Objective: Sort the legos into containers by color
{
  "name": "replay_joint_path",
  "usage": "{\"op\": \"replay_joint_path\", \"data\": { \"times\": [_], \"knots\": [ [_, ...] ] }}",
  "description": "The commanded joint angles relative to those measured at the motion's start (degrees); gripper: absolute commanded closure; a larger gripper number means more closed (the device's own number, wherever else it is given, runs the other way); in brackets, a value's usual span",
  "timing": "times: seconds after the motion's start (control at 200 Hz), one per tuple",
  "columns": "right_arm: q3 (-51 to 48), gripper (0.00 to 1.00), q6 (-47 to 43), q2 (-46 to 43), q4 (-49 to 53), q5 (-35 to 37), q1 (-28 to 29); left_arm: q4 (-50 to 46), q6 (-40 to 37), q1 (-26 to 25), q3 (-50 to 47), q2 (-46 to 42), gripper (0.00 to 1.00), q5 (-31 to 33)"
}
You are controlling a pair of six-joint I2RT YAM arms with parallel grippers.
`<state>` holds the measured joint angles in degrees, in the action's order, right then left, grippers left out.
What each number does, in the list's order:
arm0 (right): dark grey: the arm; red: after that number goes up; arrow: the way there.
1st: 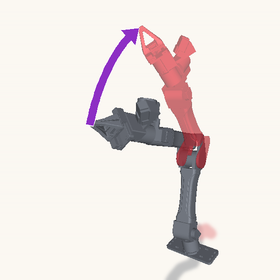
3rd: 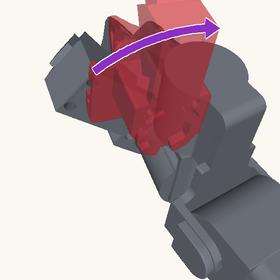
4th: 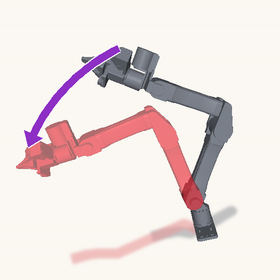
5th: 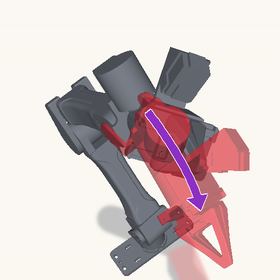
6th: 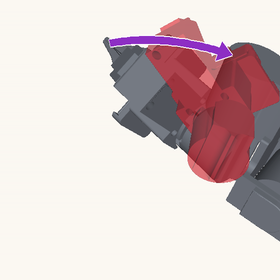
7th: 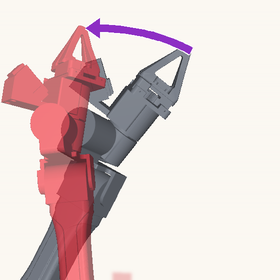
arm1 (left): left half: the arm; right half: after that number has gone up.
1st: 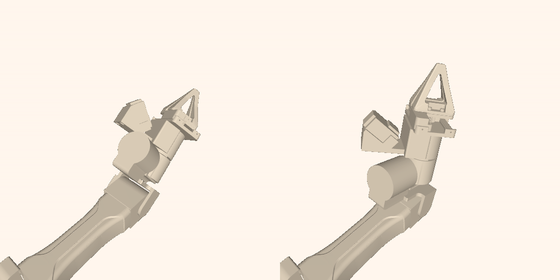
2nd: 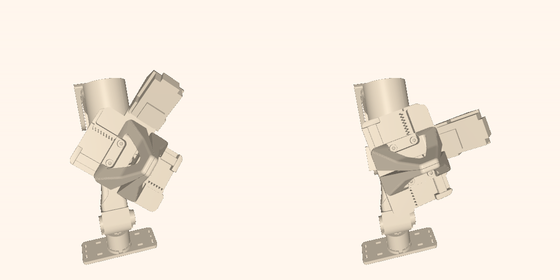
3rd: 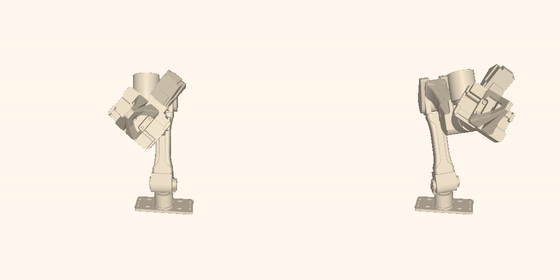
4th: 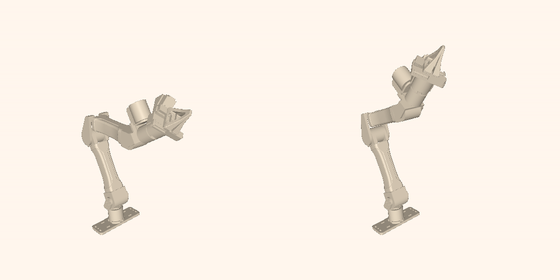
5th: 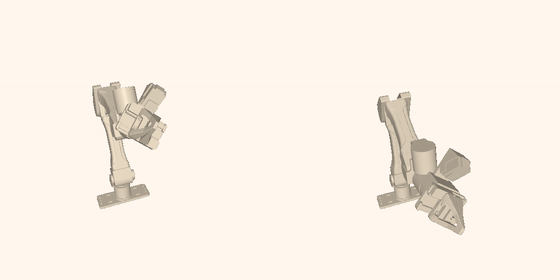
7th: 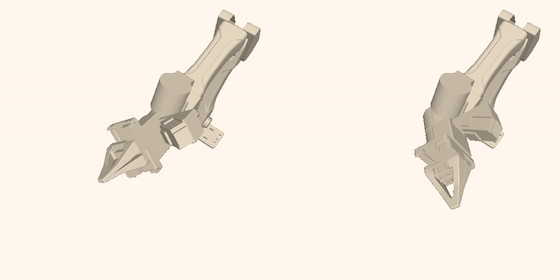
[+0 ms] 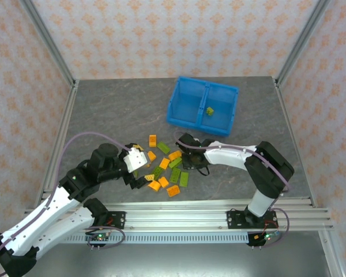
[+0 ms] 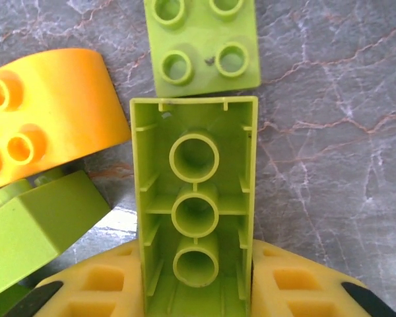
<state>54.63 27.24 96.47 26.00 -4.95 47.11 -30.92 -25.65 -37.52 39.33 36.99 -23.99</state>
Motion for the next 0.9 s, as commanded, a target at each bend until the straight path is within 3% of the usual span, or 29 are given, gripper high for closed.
{"op": "replay_joint_path", "data": {
  "times": [0.0, 0.24, 0.435, 0.651, 0.896],
  "knots": [
    [0.03, 0.73, 1.05, -4.49, 0.06, 5.81, -0.05, -1.87, -1.47, -0.19, 1.67, -0.78, 0.0, -0.79],
    [3.3, 0.73, 0.1, -18.29, 4.16, 15.57, -1.9, -0.69, -0.7, -0.29, 1.49, -1.59, 0.01, 1.06],
    [9.68, 0.73, -4.93, -19.99, 1.63, 17.68, -12.73, 4.29, 3.89, -0.2, -0.3, -3.84, 0.01, 9.1],
    [22.73, 0.73, -5.02, -4.06, 0.4, 4.49, -28.03, 3.42, 4.1, -0.32, -0.04, -3.99, 0.01, 10.39],
    [43.92, 0.73, -3.78, 18.27, 7.83, 0.29, -33.06, 3.58, 4.85, -0.28, -0.24, -4.23, 0.01, 10.54]
  ]
}}
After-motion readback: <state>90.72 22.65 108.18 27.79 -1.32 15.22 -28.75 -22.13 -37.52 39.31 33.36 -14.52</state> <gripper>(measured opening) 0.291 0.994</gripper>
